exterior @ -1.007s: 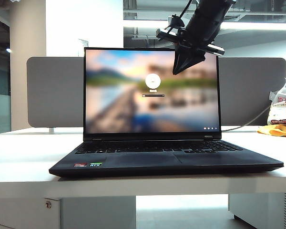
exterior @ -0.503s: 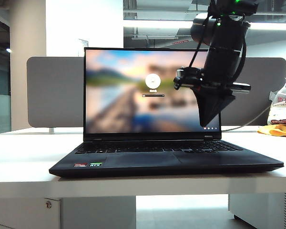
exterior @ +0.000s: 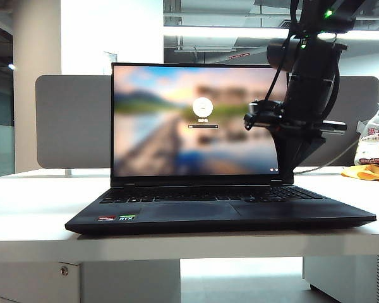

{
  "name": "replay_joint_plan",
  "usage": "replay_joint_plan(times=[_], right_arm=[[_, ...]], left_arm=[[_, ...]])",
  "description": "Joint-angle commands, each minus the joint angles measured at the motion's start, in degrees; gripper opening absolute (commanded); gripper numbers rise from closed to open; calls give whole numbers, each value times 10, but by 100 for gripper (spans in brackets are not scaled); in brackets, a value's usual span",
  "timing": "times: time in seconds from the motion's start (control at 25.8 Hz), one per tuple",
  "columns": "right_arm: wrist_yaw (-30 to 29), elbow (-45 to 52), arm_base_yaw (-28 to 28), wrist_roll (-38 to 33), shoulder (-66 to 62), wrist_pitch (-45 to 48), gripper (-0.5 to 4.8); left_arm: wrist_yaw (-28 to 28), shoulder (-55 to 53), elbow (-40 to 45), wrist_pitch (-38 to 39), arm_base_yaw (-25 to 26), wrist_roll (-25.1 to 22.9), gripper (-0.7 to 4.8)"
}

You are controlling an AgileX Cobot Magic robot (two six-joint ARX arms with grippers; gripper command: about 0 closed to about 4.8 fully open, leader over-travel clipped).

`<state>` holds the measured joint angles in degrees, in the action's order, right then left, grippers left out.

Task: Open the lid of the laptop and use the keypad to enter the password "123".

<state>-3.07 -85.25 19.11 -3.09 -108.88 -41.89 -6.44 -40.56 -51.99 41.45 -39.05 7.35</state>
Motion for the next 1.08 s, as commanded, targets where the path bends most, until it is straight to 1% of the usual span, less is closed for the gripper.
replay_joint_plan(times=[0.04,0.35,0.58,0.81,1.08], right_arm=[[-5,0,0,1,-10,-3,-6],[-7,0,0,1,-15,8,-6],[-23,0,0,-3,-47,-6,-6],[-15,-2,0,0,-3,22,-6],[-1,0,-11,0,-11,14,-6]], left_arm=[[-2,0,-2,-8,0,1,-5],[-2,-3,-2,-9,0,1,-5],[-2,-3,-2,-8,0,1,-5],[-2,-3,-2,-8,0,0,-5],[-2,-3,-2,-4,0,0,-5]])
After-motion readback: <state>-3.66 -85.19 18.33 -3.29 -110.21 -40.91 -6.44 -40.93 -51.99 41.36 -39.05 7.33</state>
